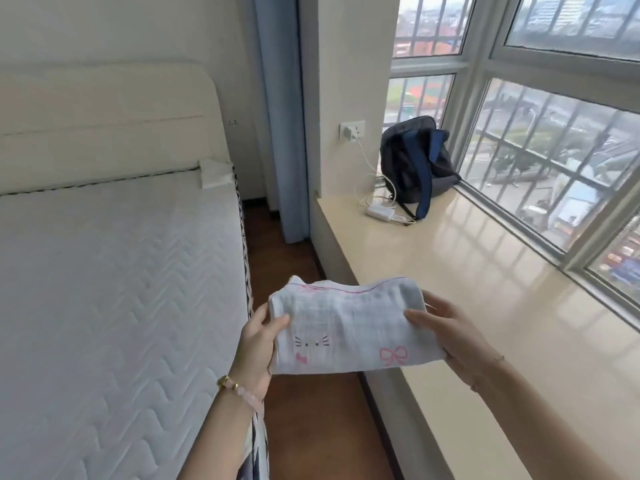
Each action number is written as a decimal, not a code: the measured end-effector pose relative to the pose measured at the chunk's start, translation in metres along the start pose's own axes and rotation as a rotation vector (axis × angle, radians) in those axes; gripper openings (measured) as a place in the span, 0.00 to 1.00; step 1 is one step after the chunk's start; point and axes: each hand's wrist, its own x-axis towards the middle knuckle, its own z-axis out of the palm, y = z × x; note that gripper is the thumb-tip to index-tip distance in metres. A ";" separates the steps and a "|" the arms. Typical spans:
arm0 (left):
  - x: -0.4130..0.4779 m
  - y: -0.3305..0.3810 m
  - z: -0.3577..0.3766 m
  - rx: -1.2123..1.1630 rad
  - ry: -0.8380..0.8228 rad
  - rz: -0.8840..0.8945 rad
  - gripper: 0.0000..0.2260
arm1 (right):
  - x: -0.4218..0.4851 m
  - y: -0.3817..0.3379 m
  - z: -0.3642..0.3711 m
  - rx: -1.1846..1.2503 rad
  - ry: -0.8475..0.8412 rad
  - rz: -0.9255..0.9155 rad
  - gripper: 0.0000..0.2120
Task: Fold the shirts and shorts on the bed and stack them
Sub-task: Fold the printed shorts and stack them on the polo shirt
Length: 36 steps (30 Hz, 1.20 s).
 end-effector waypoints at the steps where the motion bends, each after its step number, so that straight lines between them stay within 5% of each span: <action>1: 0.012 0.005 0.003 -0.001 0.021 0.011 0.13 | 0.019 -0.005 -0.002 -0.003 -0.029 -0.005 0.16; 12: 0.165 0.045 -0.015 -0.029 0.208 0.026 0.12 | 0.234 -0.023 0.031 -0.001 -0.211 0.038 0.15; 36: 0.683 0.215 -0.144 -0.075 0.379 0.053 0.13 | 0.807 -0.130 0.217 0.021 -0.430 0.057 0.14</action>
